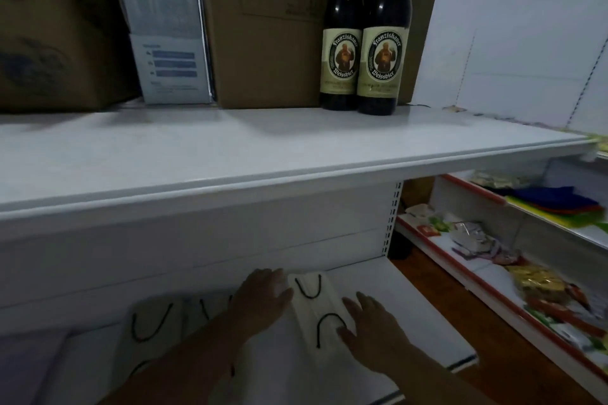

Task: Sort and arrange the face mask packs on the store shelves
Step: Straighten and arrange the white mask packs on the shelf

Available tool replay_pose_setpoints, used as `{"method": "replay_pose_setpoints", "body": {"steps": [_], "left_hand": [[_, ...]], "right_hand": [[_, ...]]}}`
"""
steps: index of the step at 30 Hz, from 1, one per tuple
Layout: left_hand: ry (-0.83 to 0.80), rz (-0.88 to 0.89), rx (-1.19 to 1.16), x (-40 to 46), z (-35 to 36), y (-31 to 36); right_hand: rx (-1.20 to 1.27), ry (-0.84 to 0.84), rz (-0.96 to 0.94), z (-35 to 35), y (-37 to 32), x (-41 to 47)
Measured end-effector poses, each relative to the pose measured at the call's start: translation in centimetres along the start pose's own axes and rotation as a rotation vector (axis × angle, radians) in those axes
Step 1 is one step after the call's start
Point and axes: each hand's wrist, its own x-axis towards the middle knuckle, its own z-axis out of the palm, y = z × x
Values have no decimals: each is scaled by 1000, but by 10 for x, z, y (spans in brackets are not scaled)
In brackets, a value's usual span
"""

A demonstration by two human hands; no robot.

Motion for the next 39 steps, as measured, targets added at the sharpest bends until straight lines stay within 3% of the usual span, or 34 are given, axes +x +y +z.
{"method": "replay_pose_setpoints", "body": {"steps": [4,13,16,22,25,27,30,39], "left_hand": [[-17,-94,175,-57,-37,-16],[193,-404,294,-262,-100,-102],[193,-558,253,-327,-127,-129],[299,-812,184,-452,-172,-180],[332,-861,116,-494,-190,-208],[362,-874,83,-520,-200,-232],[381,-925,65,-570,-214,-276],[381,-1095,100,-696,-260,-411]], "right_hand": [[-3,7,-158,-4,-36,-22],[8,88,-603,18,-175,-91],[18,116,-745,24,-229,-113],[110,-11,-942,51,-333,-155],[63,174,-1068,55,-392,-179],[47,171,-1087,59,-437,-197],[35,-93,-1102,86,-507,-218],[-91,-140,-1096,131,-675,-259]]}}
